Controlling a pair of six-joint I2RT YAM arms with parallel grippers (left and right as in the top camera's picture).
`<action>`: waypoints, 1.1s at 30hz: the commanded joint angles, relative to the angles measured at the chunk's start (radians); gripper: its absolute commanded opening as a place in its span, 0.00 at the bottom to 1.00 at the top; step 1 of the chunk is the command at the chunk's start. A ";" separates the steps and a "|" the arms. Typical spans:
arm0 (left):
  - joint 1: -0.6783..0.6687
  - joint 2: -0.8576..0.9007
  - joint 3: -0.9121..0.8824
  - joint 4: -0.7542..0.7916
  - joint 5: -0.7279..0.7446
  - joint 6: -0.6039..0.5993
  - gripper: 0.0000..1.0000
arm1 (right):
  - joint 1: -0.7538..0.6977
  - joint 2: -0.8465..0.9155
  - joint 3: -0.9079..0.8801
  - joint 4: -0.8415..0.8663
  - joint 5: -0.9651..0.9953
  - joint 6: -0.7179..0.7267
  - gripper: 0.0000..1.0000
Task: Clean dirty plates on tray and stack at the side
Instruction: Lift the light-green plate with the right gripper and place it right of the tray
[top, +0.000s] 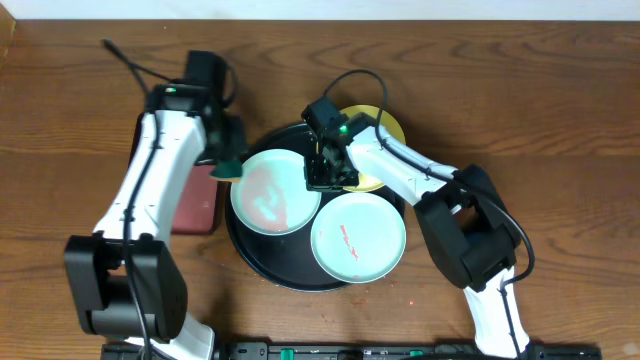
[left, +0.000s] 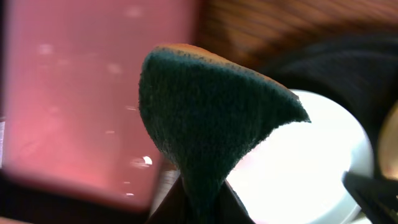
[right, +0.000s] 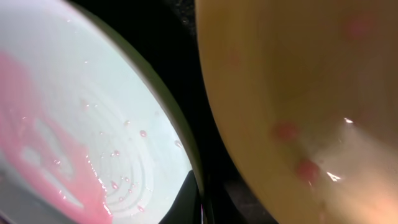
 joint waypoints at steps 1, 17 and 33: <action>0.084 -0.007 0.015 -0.002 -0.019 0.060 0.07 | -0.009 0.040 -0.007 0.039 -0.119 -0.101 0.01; 0.226 -0.007 0.015 0.010 0.064 0.126 0.07 | 0.020 -0.271 -0.006 -0.026 0.368 -0.246 0.01; 0.226 -0.007 0.015 0.037 0.064 0.126 0.08 | 0.336 -0.332 -0.006 -0.054 1.260 -0.264 0.01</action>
